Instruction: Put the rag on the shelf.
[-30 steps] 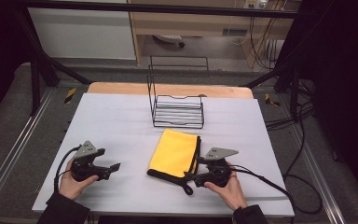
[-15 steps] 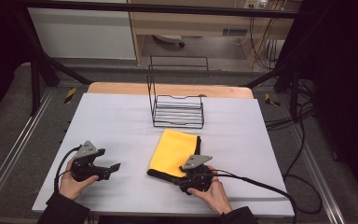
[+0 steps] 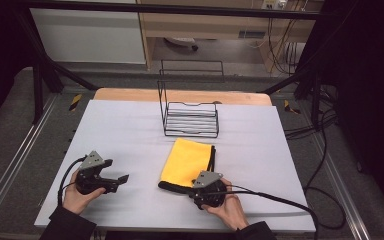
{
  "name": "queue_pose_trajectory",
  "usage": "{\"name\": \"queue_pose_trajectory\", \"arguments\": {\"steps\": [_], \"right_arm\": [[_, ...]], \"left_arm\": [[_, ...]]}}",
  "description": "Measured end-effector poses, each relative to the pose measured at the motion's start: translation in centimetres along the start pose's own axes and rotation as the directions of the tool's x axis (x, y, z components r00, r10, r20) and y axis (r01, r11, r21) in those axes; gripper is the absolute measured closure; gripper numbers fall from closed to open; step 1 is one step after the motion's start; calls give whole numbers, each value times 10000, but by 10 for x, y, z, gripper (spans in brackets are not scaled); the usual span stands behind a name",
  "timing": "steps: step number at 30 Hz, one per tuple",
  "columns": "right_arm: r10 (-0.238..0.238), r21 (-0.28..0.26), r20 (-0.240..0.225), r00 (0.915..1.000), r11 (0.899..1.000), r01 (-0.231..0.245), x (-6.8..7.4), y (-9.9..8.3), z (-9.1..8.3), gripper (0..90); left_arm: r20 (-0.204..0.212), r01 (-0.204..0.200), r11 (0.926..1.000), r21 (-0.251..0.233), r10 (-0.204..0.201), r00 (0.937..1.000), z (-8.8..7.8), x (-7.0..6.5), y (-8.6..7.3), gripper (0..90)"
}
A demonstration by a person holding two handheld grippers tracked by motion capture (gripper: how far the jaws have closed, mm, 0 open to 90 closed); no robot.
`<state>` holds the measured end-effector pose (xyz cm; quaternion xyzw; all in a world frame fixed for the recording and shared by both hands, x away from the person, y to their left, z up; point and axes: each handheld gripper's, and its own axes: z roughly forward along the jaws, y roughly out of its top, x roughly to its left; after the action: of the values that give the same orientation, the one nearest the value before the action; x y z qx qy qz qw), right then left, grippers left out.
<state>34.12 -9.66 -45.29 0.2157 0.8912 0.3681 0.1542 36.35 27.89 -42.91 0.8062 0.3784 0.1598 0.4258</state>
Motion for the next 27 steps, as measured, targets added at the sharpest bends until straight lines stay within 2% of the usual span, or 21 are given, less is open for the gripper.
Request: {"name": "queue_pose_trajectory", "arguments": {"steps": [3,4,6,9,11,13,16,19,22,23,24,27], "right_arm": [[-173,79,-10,9998,9998,174,-4,1,-1,671],[-173,79,-10,9998,9998,174,-4,1,-1,671],[-124,121,-160,9998,9998,126,-7,3,-1,729],[30,151,-393,9992,9999,-24,-9,4,-3,770],[89,60,-521,9986,9999,-86,-10,5,-5,780],[5,-153,-836,9965,9999,-18,-10,7,-12,790],[-116,-119,-1225,9924,9999,102,-9,7,-21,793],[32,-164,-1569,9876,9998,-59,-9,3,-26,792],[143,-105,-1574,9874,9998,-161,-10,-5,-29,768],[352,-147,-1487,9883,9992,-378,-11,-9,-26,694],[430,-58,-1540,9871,9990,-444,-11,-10,-23,668],[641,-354,-1700,9834,9968,-711,-10,-9,-24,545]], "left_arm": [[31,49,10000,32,-49,10000,0,0,0,117],[44,63,10000,38,-64,10000,0,0,0,117],[65,121,9999,55,-121,9999,1,0,0,125],[187,266,9996,37,-267,9995,1,-4,2,136],[217,227,9997,38,-228,9995,1,-5,3,138],[288,188,9998,65,-190,9994,1,-9,5,141],[392,194,9997,170,-201,9990,3,-14,7,142],[425,218,9996,171,-225,9988,4,-17,8,145],[441,283,9994,180,-290,9986,6,-22,11,153],[447,329,9993,198,-338,9984,7,-24,12,162],[476,418,9989,216,-428,9979,8,-28,13,167],[559,480,9983,337,-498,9972,13,-40,19,186]]}}
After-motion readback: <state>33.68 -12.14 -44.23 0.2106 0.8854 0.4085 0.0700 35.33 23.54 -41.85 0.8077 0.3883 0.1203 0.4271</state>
